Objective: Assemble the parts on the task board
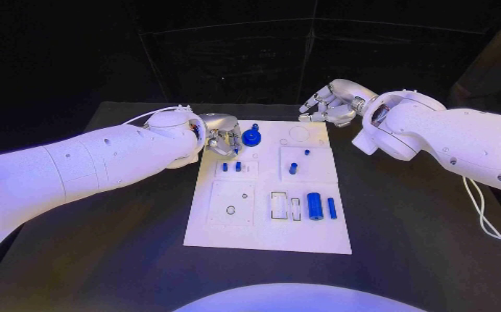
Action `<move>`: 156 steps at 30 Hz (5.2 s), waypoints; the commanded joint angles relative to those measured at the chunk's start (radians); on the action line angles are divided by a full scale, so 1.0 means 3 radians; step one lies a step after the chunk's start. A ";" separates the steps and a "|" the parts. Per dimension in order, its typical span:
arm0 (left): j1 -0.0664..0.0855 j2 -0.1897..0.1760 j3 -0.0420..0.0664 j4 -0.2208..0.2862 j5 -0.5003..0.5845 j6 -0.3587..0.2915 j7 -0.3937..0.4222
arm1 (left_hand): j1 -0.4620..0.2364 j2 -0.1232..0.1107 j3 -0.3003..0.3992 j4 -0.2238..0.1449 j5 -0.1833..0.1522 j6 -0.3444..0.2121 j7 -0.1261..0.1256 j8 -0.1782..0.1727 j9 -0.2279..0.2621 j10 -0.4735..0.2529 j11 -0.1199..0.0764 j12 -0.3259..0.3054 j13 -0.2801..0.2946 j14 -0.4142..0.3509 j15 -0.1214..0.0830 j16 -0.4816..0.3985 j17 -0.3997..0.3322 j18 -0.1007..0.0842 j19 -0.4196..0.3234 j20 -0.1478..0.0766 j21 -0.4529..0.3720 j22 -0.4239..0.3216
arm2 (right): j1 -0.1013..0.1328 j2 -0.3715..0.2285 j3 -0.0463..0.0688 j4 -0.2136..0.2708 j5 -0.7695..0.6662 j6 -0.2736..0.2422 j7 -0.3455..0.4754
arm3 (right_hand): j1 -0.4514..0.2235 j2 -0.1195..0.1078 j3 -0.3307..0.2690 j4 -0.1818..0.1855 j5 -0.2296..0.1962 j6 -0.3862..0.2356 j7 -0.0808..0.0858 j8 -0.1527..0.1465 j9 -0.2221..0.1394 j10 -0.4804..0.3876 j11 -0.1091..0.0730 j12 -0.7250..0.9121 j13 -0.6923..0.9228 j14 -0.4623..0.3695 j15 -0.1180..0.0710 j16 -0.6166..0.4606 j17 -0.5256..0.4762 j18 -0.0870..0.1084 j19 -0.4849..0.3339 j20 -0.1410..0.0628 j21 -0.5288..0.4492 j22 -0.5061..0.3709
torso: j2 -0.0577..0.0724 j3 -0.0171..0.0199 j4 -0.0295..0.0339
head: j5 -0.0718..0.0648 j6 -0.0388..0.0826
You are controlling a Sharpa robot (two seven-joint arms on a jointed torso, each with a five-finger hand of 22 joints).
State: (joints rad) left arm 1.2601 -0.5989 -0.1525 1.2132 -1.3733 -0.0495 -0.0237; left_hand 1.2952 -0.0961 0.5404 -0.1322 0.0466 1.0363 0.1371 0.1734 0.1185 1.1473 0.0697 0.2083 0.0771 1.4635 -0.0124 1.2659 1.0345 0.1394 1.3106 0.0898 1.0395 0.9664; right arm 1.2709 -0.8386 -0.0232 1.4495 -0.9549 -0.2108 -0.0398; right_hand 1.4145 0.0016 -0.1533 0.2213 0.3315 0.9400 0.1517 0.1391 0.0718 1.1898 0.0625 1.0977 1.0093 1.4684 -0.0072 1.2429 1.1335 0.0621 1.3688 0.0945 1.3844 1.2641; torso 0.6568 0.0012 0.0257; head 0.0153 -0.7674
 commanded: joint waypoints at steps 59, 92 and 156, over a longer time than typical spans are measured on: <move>0.0021 -0.0787 -0.0006 0.0658 0.4644 -0.0316 0.1736 | -0.0142 0.0109 -0.0367 0.0193 0.0008 -0.0069 0.0138 -0.0169 -0.0156 -0.0312 0.0153 -0.0003 0.0005 -0.0902 0.0151 -0.1292 -0.1755 0.0148 -0.0870 0.0158 -0.1310 -0.1045 | -0.0395 0.0050 -0.0006 0.0004 -0.2613 0.0045 -0.0259 | 0.0830 0.0000 0.0240 -0.0079 -0.0536 0.0188 0.0010 -0.0180 -0.0014 -0.0460 0.0094 -0.2866 -0.2932 0.0019 0.0045 -0.0359 -0.0367 0.0075 -0.0114 0.0054 -0.0178 -0.0168 | -0.0002 -0.0003 0.0006 | -0.0126 0.0086; 0.0018 -0.0795 -0.0008 0.0683 0.4684 -0.0323 0.1695 | -0.0126 0.0124 -0.0377 0.0187 0.0008 -0.0062 0.0135 -0.0162 -0.0158 -0.0317 0.0150 0.0010 0.0000 -0.0905 0.0148 -0.1306 -0.1776 0.0148 -0.0864 0.0155 -0.1332 -0.1063 | -0.0468 0.0251 -0.0009 -0.0170 -0.2585 0.0404 -0.0212 | 0.0913 -0.0002 0.1004 -0.0094 -0.0715 0.0415 0.0001 -0.0215 -0.0005 -0.0154 0.0072 -0.3125 -0.3154 0.0035 0.0019 -0.0323 -0.0374 0.0052 -0.0042 0.0043 -0.0093 -0.0044 | 0.0001 -0.0003 -0.0003 | -0.0121 0.0055; 0.0016 -0.0789 -0.0008 0.0710 0.4684 -0.0411 0.1649 | -0.0066 0.0130 -0.0389 0.0140 0.0008 -0.0078 0.0145 -0.0163 -0.0165 -0.0346 0.0156 0.0022 -0.0013 -0.0900 0.0145 -0.1319 -0.1810 0.0147 -0.0843 0.0147 -0.1358 -0.1087 | -0.0510 0.0368 -0.0007 0.0715 -0.2385 -0.0214 -0.0287 | 0.0283 -0.0333 0.2051 -0.0463 -0.0710 0.0580 -0.0011 -0.0240 -0.0006 0.0102 0.0049 -0.3373 -0.3139 0.0054 0.0002 -0.0188 -0.0346 0.0014 0.0068 0.0021 0.0046 0.0154 | -0.0003 -0.0018 0.0003 | 0.0033 0.0010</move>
State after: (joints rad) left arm 1.2634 -0.8371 -0.1558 1.4225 0.0277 -0.1693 0.4661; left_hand 1.2675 -0.0564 0.4249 -0.0855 0.0466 1.0114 0.1766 0.1210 0.0701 1.0471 0.1162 0.2089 0.0743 1.1938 0.0394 0.8741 0.4927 0.1699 1.0540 0.1357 0.6385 0.6415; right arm 1.1198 -0.7296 -0.0243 1.6689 -1.6539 -0.3240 -0.1131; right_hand 1.5088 -0.0959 0.4565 0.0810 0.1143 1.1159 0.1419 0.0710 0.0683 1.2186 0.0698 0.0914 0.0680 1.4647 -0.0036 1.1830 1.0290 0.0775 1.3813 0.0998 1.3928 1.3081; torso 0.6565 -0.0035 0.0283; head 0.0192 -0.7609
